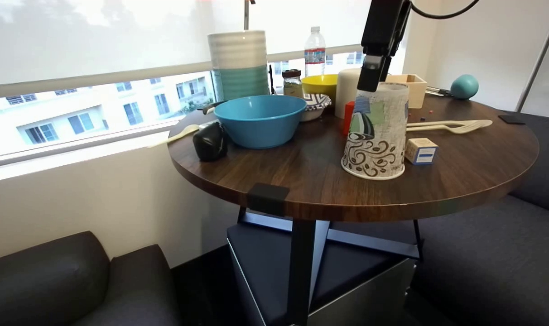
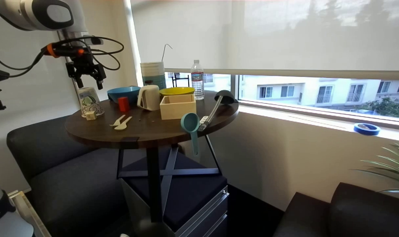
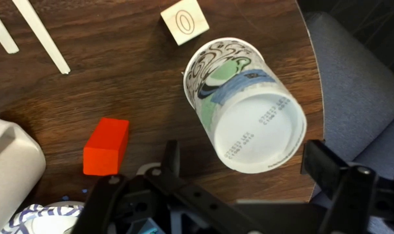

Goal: Put the orange block upright then place the coffee cup over the block

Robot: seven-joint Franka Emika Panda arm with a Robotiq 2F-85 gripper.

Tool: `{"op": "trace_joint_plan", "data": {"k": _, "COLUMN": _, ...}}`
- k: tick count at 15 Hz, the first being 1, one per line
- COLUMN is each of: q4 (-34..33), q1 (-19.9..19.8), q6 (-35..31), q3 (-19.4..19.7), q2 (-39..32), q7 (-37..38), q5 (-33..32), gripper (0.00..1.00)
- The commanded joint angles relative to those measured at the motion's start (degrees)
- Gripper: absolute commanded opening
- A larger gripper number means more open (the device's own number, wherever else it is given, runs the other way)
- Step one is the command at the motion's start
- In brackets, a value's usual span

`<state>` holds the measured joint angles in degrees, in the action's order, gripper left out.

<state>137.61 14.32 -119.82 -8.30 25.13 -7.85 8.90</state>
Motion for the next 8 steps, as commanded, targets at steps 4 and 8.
{"op": "trace_joint_plan", "data": {"k": 4, "q4": -4.1, "q1": -0.5, "q6": 2.6, "q3": -1.4, "q2": -4.7, "q7": 2.3, "q5": -1.0, "gripper": 0.59}}
{"op": "trace_joint_plan", "data": {"k": 8, "q4": -6.9, "q1": -0.9, "q6": 2.1, "q3": -2.3, "q2": -5.9, "q7": 4.3, "q5": -2.0, "gripper": 0.37}}
